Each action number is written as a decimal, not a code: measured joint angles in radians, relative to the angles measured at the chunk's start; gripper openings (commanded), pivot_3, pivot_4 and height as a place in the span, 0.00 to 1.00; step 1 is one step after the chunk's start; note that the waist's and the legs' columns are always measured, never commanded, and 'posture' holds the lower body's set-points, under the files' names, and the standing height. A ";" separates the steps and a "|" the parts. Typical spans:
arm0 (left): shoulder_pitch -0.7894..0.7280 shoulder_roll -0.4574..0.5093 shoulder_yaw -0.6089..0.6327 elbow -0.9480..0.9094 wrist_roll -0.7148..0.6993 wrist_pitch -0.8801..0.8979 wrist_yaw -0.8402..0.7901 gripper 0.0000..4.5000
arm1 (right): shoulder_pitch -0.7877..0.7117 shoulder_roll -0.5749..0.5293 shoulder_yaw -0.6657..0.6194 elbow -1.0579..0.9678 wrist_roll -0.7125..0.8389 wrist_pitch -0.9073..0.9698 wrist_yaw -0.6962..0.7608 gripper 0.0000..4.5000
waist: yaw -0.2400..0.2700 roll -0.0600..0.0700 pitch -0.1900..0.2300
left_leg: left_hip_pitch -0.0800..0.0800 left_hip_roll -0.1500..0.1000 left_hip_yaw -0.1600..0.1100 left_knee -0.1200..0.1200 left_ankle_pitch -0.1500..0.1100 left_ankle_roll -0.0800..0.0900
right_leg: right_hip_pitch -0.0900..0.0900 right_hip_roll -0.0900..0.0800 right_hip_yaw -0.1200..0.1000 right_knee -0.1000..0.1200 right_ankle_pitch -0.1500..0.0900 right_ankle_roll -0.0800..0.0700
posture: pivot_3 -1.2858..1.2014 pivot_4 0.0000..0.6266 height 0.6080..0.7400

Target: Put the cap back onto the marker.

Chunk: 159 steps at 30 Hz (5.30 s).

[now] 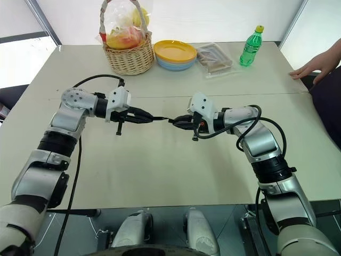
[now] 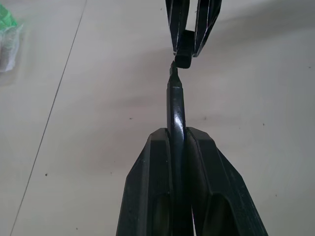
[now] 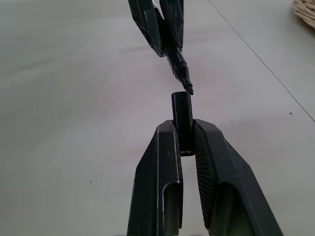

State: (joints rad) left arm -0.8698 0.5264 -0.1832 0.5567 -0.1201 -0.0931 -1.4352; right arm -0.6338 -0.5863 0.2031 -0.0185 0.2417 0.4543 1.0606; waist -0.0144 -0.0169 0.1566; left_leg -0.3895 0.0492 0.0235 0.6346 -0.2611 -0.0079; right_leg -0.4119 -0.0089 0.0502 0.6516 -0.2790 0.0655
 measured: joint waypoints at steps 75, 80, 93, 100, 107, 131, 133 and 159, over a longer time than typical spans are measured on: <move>-0.084 -0.073 -0.017 0.113 0.038 -0.131 -0.052 0.00 | -0.172 -0.006 0.067 0.208 -0.099 -0.193 0.187 0.02 | -0.002 0.000 0.000 | 0.000 0.000 0.000 0.002 0.000 0.000 | 0.000 0.000 0.000 0.001 0.000 0.000 | 0.52 0.24 1.00; -0.089 -0.081 0.002 0.166 0.058 -0.161 -0.017 0.00 | -0.214 0.036 0.073 0.277 -0.146 -0.210 0.180 0.02 | -0.002 0.000 0.000 | 0.000 0.000 0.000 0.002 0.000 0.000 | 0.000 0.000 0.000 0.001 0.000 0.000 | 0.52 0.24 1.00; -0.085 -0.081 0.025 0.166 0.067 -0.092 -0.034 0.00 | -0.225 0.085 0.071 0.293 -0.193 -0.208 0.171 0.02 | -0.001 0.000 0.000 | 0.000 0.000 0.000 0.002 0.000 0.000 | 0.000 0.000 0.000 0.001 0.000 0.000 | 0.52 0.24 1.00; -0.086 -0.123 0.005 0.154 0.065 -0.141 -0.037 0.00 | -0.211 0.059 0.096 0.268 -0.225 -0.199 0.165 0.52 | 0.004 0.000 0.000 | -0.001 0.000 0.000 0.003 0.000 0.000 | 0.000 -0.001 0.000 0.001 0.000 0.000 | 0.52 0.24 1.00; -0.085 -0.086 0.002 0.168 0.065 -0.171 -0.028 0.00 | -0.190 -0.039 0.079 0.268 -0.245 -0.195 0.154 1.00 | -0.005 0.000 0.000 | 0.000 0.000 0.000 0.003 0.000 0.000 | 0.000 0.000 0.000 0.002 0.000 0.000 | 0.52 0.24 1.00; 0.466 -0.145 0.315 -0.532 0.002 0.738 0.942 0.00 | -0.019 -0.021 -0.090 -0.129 0.126 0.129 0.103 1.00 | 0.000 0.000 0.000 | 0.003 0.001 -0.002 0.006 -0.001 0.001 | 0.004 -0.002 0.000 0.006 0.000 0.000 | 0.52 0.24 1.00; 0.482 -0.147 0.313 -0.532 0.005 0.738 0.970 0.00 | -0.019 -0.020 -0.077 -0.129 0.126 0.122 0.103 1.00 | 0.002 0.000 0.000 | 0.003 0.001 -0.002 0.006 -0.001 0.001 | 0.004 -0.002 0.000 0.006 0.000 0.000 | 0.52 0.24 1.00; 0.574 -0.230 0.309 -0.530 -0.035 0.552 1.064 0.99 | -0.002 -0.022 -0.025 -0.057 0.078 0.028 0.053 1.00 | 0.000 0.000 0.000 | 0.003 0.001 -0.002 0.006 -0.001 0.001 | 0.005 -0.003 0.000 0.004 0.000 0.000 | 0.52 0.24 1.00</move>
State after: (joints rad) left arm -0.2955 0.2964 0.1258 0.0270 -0.1549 0.4592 -0.3709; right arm -0.6362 -0.6085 0.1784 -0.0755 0.3194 0.4825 1.1137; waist -0.0144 -0.0168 0.1561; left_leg -0.3862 0.0498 0.0215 0.6410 -0.2621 -0.0068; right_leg -0.4068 -0.0115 0.0501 0.6559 -0.2787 0.0654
